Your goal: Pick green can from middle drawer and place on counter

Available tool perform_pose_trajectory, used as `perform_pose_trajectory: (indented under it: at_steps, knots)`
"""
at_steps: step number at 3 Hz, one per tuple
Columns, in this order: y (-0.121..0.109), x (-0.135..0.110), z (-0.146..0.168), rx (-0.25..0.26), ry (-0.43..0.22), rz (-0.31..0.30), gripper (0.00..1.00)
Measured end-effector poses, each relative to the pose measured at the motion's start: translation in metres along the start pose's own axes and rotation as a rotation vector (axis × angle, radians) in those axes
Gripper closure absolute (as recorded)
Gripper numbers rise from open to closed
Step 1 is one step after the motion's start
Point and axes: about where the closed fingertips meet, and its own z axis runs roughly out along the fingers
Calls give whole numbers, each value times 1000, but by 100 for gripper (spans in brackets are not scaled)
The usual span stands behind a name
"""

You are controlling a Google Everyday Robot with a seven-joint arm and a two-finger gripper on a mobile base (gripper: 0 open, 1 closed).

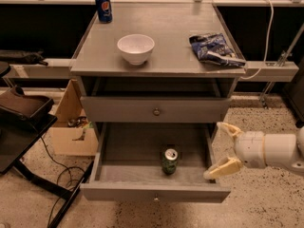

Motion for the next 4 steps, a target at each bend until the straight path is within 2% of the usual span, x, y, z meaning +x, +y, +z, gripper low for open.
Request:
perform_pose_trajectory:
  at_steps: [1,2,3,4]
  knots:
    - [3,8,7,-15,-7,12,0]
    - [2,7,18,-33,-43,-6,0]
    - [-7,17,65,-91,-160,-54,0]
    - [-25,34,118,-139,-286,-107,0]
